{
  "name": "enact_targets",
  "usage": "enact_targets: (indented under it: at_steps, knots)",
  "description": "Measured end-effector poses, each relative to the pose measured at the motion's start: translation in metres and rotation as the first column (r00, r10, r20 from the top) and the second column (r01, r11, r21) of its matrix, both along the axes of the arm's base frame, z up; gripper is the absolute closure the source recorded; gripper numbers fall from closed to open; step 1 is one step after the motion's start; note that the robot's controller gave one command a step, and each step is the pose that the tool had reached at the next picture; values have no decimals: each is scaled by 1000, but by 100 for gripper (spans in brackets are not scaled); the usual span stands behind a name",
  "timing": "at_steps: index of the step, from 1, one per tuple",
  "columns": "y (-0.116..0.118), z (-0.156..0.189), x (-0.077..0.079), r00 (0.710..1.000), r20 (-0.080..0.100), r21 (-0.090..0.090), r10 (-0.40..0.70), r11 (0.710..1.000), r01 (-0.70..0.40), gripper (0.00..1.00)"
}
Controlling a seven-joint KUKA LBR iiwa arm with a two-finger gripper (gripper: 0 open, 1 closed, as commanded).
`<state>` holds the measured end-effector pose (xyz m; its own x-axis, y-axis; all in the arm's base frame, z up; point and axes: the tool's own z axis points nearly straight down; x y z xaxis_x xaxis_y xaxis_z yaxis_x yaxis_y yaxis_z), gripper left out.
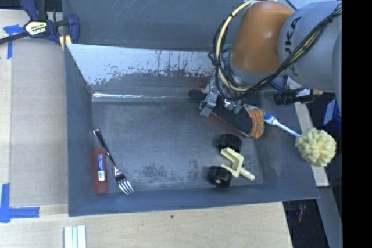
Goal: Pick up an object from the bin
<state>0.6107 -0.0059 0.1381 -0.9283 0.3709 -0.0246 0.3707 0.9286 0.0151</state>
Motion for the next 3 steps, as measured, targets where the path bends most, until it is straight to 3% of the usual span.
enact_targets:
  at_steps: [1,2,3]
  knots:
    - [53,-71,2,998,11,-2,60,998,-60,100]
    - [34,-66,5,1000,17,0,18,1000,-18,100]
    - [40,12,-3,1000,10,-3,24,1000,-24,100]
